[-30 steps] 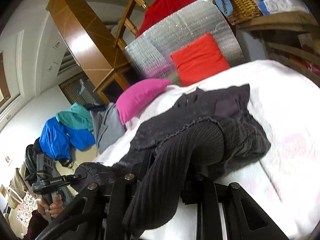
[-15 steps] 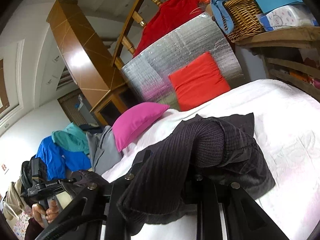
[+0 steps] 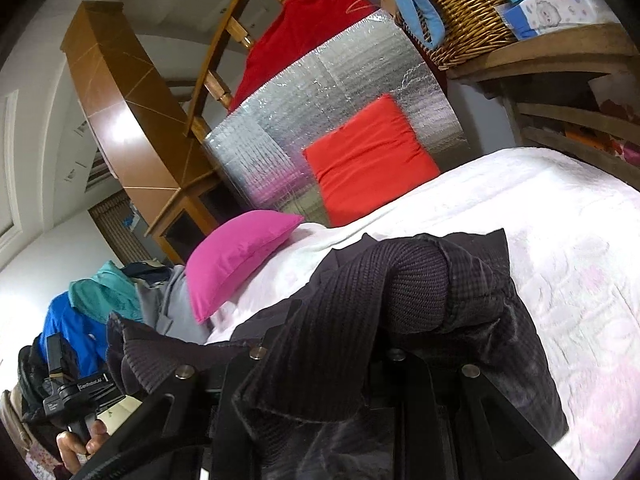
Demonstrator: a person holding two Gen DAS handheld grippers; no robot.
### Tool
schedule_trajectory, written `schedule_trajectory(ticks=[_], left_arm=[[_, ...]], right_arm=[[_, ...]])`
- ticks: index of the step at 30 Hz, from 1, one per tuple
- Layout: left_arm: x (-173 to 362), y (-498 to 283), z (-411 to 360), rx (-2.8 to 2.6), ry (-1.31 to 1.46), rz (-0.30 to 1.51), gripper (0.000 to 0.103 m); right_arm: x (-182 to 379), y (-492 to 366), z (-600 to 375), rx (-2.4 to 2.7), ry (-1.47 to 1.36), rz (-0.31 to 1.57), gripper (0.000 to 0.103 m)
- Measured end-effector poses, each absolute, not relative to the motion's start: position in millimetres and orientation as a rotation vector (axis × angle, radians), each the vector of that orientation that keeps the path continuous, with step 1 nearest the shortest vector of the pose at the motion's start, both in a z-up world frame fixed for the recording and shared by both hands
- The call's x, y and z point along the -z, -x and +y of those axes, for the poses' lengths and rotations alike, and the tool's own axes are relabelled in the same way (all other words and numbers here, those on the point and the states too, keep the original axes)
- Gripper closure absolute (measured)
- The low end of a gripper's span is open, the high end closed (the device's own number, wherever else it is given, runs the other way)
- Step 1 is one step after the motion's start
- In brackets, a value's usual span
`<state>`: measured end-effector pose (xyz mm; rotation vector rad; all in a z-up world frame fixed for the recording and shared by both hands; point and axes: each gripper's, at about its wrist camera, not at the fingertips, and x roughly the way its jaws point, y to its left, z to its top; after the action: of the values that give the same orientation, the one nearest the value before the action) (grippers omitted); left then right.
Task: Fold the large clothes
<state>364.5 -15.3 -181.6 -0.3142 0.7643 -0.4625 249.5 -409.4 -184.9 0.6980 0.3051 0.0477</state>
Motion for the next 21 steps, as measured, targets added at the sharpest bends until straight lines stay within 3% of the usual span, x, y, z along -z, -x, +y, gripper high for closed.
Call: schedule_trajectory(ticks=[21], left_arm=[[198.8,-513.5,-84.3,0.367,0.136,0.842,0.087]], right_arm=[[211.3,-406.0,-469.9,0.016,-0.671,0.353,0.078]])
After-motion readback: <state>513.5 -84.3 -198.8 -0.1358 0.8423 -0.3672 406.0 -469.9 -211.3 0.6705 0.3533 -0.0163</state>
